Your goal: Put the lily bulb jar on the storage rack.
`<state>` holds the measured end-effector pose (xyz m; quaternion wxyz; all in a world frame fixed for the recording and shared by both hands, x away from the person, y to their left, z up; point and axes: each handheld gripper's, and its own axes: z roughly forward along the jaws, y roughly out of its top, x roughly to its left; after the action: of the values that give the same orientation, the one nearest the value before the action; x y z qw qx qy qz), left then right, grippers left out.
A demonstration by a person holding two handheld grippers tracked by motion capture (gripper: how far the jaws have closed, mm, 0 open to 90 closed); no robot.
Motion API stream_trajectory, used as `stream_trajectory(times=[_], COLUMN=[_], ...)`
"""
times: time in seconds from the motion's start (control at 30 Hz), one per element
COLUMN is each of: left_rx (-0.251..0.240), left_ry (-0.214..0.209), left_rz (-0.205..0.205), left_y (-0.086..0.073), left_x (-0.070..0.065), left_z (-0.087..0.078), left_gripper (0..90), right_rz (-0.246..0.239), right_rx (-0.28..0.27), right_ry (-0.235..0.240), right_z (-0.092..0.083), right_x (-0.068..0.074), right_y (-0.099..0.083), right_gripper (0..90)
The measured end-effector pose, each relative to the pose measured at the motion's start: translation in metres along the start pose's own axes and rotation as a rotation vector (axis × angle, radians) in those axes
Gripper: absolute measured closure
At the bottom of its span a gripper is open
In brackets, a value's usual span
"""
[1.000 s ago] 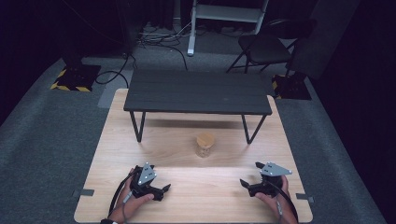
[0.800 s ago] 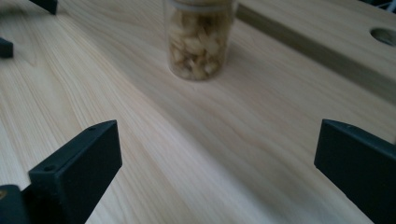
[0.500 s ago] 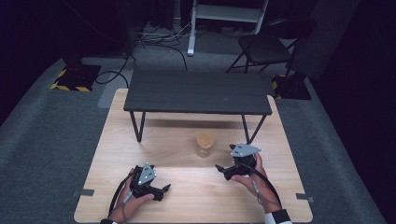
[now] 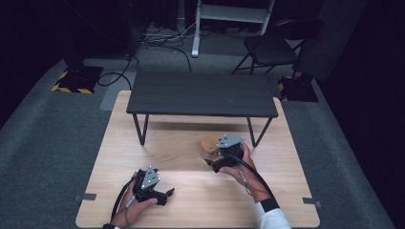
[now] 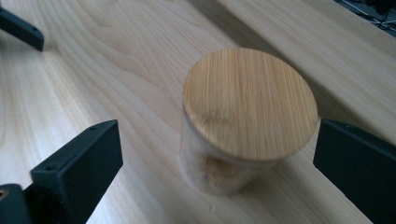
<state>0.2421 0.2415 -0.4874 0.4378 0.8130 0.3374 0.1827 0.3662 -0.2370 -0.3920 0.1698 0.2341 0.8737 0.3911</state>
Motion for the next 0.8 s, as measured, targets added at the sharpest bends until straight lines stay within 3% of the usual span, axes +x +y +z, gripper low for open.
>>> stream_trajectory(times=[0.23,0.37,0.63,0.8], left_rx=[0.0,-0.001,0.0,0.0], left_ry=[-0.002,-0.002,-0.003,-0.003], left_rz=[0.001,0.002,0.002,0.001], left_y=[0.0,0.0,0.0,0.0], left_x=[0.0,0.0,0.001,0.001], left_z=[0.0,0.0,0.0,0.0], left_gripper=[0.5,0.5,0.5,0.5], right_rz=[0.032,0.05,0.104,0.127], right_rx=[-0.003,0.021,0.02,-0.001], right_ry=[0.001,-0.027,-0.026,-0.007], right_z=[0.013,0.023,0.031,0.032], right_x=[-0.005,-0.005,-0.009,-0.014], right_y=[0.003,0.005,0.003,-0.001], right_gripper=[0.8,2.0,22.2,24.2])
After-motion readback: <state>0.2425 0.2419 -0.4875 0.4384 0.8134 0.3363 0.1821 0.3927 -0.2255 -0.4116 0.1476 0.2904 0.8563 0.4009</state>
